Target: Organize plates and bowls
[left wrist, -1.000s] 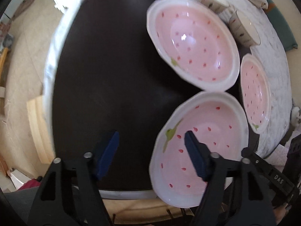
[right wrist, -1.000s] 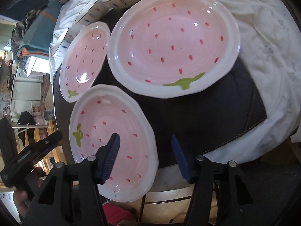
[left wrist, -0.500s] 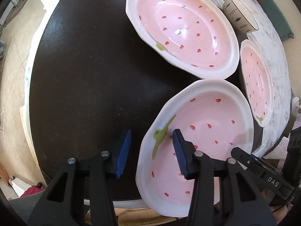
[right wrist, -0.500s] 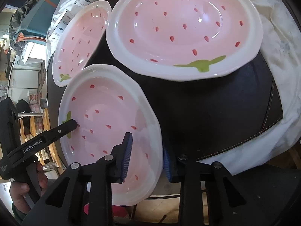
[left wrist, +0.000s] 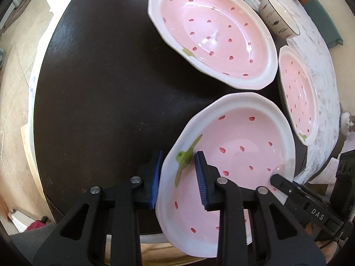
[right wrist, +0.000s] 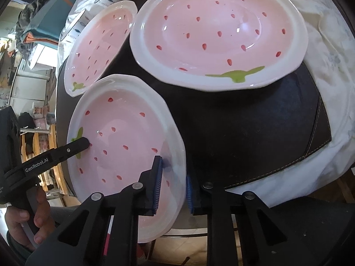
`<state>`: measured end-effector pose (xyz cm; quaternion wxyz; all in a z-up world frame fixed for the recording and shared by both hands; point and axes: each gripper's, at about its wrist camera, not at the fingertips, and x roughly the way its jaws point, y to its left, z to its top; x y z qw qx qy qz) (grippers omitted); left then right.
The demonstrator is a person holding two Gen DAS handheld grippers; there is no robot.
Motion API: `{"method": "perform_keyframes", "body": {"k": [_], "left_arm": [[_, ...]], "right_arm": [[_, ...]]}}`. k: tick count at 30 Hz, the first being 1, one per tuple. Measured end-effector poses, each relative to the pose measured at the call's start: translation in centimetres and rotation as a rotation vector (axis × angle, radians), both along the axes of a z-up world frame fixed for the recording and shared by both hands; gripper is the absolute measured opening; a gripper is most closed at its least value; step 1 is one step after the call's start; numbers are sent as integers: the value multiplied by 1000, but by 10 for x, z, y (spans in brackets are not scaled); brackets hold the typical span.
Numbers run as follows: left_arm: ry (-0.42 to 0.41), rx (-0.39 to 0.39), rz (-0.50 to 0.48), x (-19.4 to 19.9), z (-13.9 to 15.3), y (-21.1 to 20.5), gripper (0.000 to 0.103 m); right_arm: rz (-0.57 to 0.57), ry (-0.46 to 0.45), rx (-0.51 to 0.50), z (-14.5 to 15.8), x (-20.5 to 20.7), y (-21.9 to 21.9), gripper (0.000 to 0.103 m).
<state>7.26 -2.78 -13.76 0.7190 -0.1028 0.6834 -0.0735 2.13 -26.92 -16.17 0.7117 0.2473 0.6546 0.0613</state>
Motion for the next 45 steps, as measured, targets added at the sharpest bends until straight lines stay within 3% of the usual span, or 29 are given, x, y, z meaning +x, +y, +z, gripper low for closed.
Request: {"method": "perform_keyframes", "body": {"k": [7, 18, 28, 31, 35, 39, 45], "left_arm": [[-45, 10, -11, -15, 6, -3, 22], [-159, -4, 15, -25, 39, 6, 22], [-303, -60, 47, -13, 88, 17, 20], [-331, -26, 35, 4, 100, 15, 20], [-339, -42, 66, 29, 110, 21, 19], [-372, 10, 64, 65, 120, 18, 19], [-372, 57, 87, 117, 107, 25, 20]], "right_arm": [[36, -20, 20, 4, -4, 9, 20], [68, -123, 39, 30, -13, 10, 16], [53, -235, 79, 66, -23, -7, 15], [58, -263, 71, 80, -10, -8, 15], [61, -292, 67, 97, 22, -12, 15], [71, -305, 51, 105, 58, -9, 15], [109, -302, 30, 102, 120, 4, 16]]}}
